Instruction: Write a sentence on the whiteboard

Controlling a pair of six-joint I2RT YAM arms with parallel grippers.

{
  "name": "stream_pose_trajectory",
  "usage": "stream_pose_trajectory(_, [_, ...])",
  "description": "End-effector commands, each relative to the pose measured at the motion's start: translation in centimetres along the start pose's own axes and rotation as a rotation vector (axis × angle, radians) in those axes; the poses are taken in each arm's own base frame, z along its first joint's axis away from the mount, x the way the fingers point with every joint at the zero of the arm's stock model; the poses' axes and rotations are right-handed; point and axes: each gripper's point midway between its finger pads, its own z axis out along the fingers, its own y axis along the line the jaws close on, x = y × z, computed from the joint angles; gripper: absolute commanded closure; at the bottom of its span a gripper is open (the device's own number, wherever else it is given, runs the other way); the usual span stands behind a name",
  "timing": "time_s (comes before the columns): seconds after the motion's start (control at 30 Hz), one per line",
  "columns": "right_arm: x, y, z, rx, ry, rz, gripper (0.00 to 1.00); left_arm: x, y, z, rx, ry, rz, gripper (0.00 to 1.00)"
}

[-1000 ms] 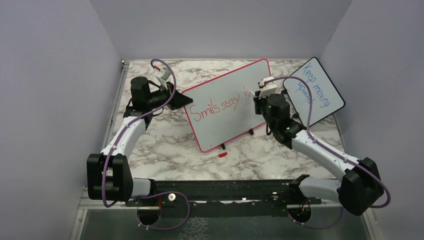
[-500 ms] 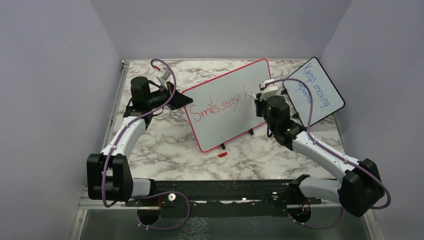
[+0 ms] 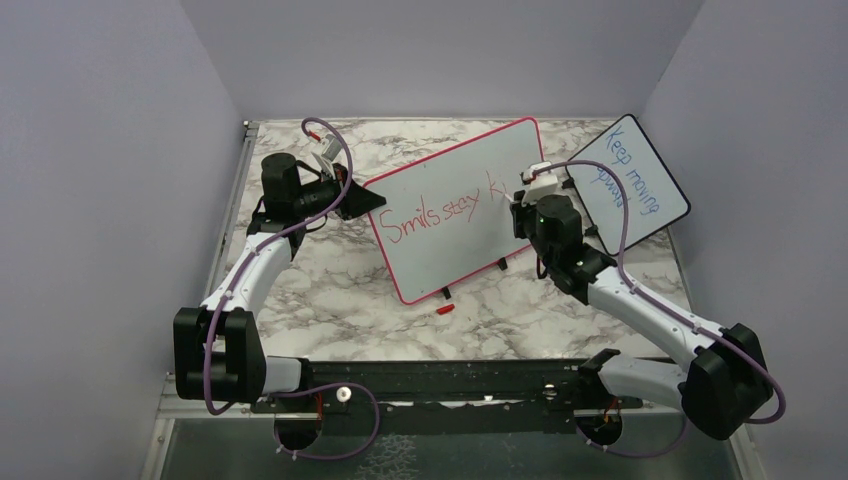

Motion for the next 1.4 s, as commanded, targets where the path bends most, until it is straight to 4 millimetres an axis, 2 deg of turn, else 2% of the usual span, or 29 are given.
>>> stream_pose_trajectory(0.0, [-2.0, -0.9, -0.3, 0.038, -0.056, 0.010, 0.99, 2.6, 3.8, 0.3, -0.153, 0.055, 0.040, 1.00])
stream_pose_trajectory(0.47, [-5.1, -1.5, 0.4, 0.043, -0.140, -0.002, 0.99, 2.7, 3.8, 0.3, -0.151, 0.058, 0.038, 1.00])
stream_pose_trajectory(1.13, [-5.2, -1.5, 1.7, -0.036, -0.146, 0.041, 0.99, 2.8, 3.9, 0.3, -0.149, 0.062, 0.035, 1.00])
stream_pose_trajectory(1.37, [-4.0, -1.2, 1.9, -0.053, -0.097, 0.068, 0.99, 2.8, 3.8, 0.3, -0.147, 0.062, 0.037, 1.00])
